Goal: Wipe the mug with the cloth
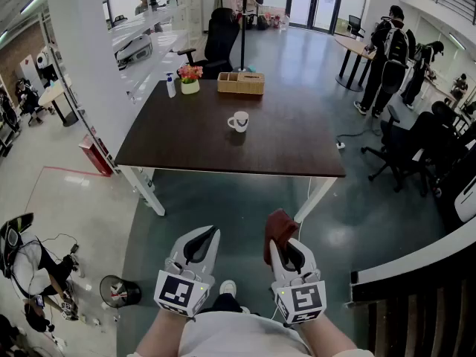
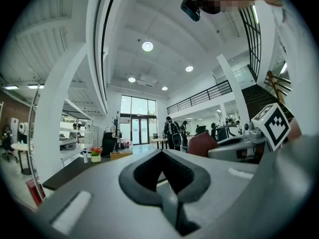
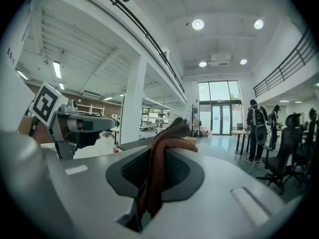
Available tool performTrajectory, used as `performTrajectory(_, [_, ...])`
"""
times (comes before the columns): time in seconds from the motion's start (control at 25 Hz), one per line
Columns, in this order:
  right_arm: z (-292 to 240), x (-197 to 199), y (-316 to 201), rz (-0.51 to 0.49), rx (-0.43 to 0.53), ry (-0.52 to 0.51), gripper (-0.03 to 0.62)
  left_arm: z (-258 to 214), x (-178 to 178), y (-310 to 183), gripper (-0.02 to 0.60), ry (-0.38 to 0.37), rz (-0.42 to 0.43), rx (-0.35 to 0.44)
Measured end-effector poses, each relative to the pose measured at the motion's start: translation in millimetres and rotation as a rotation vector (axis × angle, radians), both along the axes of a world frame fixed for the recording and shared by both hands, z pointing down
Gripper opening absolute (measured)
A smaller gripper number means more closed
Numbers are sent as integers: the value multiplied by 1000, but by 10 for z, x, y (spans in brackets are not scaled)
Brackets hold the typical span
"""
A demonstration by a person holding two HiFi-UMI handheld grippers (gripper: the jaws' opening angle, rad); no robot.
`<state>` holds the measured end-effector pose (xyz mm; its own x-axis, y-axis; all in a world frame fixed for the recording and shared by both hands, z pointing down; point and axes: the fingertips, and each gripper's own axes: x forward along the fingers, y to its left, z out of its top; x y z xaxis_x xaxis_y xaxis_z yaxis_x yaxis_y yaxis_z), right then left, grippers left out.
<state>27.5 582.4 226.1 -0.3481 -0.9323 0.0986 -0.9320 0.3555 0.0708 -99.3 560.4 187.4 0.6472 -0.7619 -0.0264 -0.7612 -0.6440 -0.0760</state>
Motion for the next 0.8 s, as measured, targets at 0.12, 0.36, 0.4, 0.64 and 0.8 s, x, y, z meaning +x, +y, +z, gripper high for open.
performTrajectory(0.12, [7, -10, 26, 4, -2, -1, 76, -1, -18, 34, 0, 3, 5, -4])
performTrajectory(0.36, [40, -31, 7, -5, -23, -20, 76, 27, -58, 10, 0, -9, -7, 3])
performTrajectory(0.4, [45, -33, -2, -5, -25, -25, 77, 48, -66, -1, 0, -16, -8, 4])
performTrajectory(0.64, [83, 9, -68, 11, -21, -29, 78, 71, -110, -66, 0, -22, -32, -4])
performTrajectory(0.8, [164, 50, -174, 19, -36, -23, 78, 194, -158, -179, 0, -23, -46, -17])
